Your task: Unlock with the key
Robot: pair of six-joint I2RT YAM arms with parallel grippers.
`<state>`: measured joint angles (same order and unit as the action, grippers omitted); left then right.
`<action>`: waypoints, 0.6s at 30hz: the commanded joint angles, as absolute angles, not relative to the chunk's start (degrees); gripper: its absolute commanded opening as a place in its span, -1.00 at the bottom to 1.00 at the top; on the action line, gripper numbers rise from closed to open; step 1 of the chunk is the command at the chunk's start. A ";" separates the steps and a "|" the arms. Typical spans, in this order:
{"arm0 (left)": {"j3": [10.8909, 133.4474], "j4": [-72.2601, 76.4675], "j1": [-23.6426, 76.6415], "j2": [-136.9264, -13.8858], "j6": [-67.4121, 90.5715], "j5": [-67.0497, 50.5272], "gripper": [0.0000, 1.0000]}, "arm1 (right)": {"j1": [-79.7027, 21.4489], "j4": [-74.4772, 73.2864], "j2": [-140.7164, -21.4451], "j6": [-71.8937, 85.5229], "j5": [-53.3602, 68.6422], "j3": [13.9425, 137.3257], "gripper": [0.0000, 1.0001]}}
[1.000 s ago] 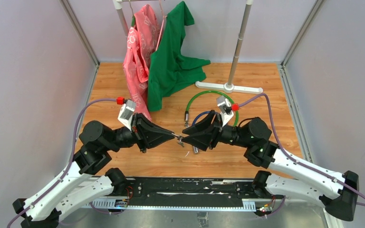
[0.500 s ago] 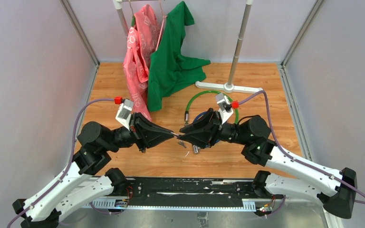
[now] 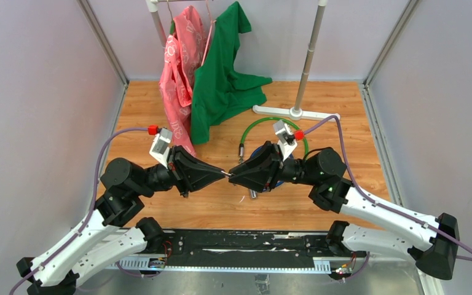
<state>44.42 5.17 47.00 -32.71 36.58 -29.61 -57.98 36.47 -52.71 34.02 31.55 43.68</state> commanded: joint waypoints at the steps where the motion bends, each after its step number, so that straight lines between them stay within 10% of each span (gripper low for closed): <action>1: 43.90 7.19 47.12 -31.95 36.99 -28.98 -1.00 | -58.79 38.54 -53.36 34.72 33.70 45.53 -0.34; 12: 43.35 7.41 47.11 -31.82 37.13 -28.41 -1.00 | -59.15 38.50 -52.94 34.29 32.55 45.47 -0.61; 18: 43.21 7.42 47.11 -31.36 37.61 -28.41 -1.00 | -59.15 38.41 -52.61 34.52 32.55 45.98 -0.22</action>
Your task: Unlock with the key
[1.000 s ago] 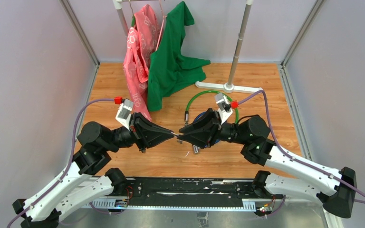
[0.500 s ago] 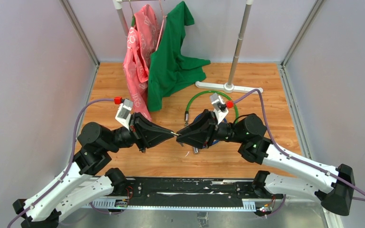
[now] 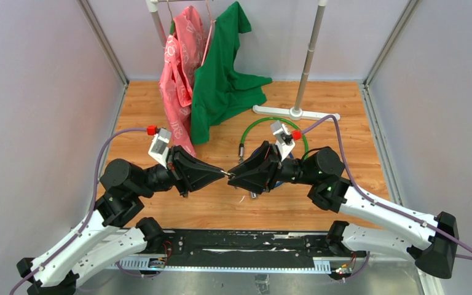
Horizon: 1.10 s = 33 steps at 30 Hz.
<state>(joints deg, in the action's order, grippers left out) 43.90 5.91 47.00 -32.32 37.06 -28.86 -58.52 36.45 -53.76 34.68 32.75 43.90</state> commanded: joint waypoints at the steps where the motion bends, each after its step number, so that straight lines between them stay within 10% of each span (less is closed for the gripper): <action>1: 43.02 7.44 47.15 -31.12 37.74 -28.35 -1.00 | -59.15 38.45 -52.42 34.53 32.56 45.84 -0.17; 9: 42.43 7.41 47.11 -29.79 38.06 -27.85 -1.00 | -59.15 37.48 -50.86 31.74 31.78 46.08 -0.11; 33: 42.48 7.43 47.13 -29.18 37.98 -27.80 -1.00 | -59.15 37.97 -51.02 31.68 31.25 46.76 -0.74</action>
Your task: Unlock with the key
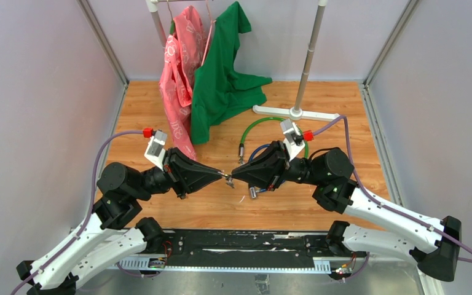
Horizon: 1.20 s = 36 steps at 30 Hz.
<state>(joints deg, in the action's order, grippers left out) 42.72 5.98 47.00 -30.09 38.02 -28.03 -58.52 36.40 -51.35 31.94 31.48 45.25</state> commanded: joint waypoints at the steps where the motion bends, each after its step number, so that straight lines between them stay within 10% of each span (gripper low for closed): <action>1: 42.42 7.41 47.11 -29.18 37.97 -27.71 -1.00 | -59.15 37.92 -50.98 31.58 31.24 46.68 -0.74; 19: 42.46 7.39 47.13 -28.75 37.79 -27.07 -1.00 | -59.15 37.77 -52.53 33.12 33.82 47.37 -0.17; 36: 42.15 7.93 47.12 -28.79 37.97 -26.46 -1.00 | -60.19 39.63 -54.56 34.19 34.77 48.24 -0.50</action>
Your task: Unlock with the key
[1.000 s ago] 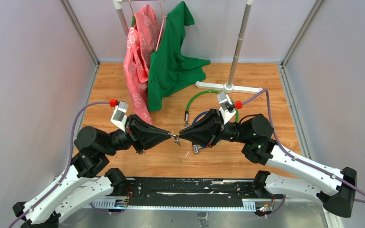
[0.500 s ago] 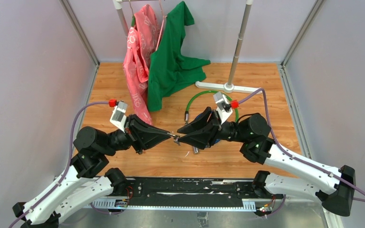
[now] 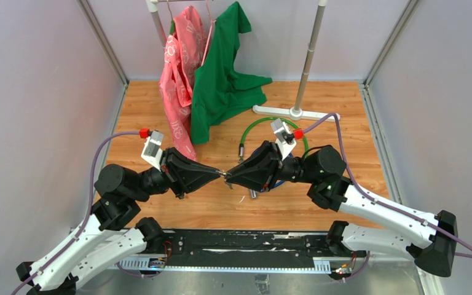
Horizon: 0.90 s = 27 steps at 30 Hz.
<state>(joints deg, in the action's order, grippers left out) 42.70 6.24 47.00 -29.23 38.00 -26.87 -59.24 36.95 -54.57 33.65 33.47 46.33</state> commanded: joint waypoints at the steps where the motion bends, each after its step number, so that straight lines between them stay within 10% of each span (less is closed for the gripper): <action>1: 42.08 7.93 47.14 -28.75 37.97 -26.46 -1.00 | -60.27 39.63 -54.70 34.13 34.77 48.33 -0.53; 27: 41.51 7.95 47.15 -28.65 37.95 -26.14 -1.00 | -61.26 30.26 -54.19 29.12 37.36 49.61 -1.00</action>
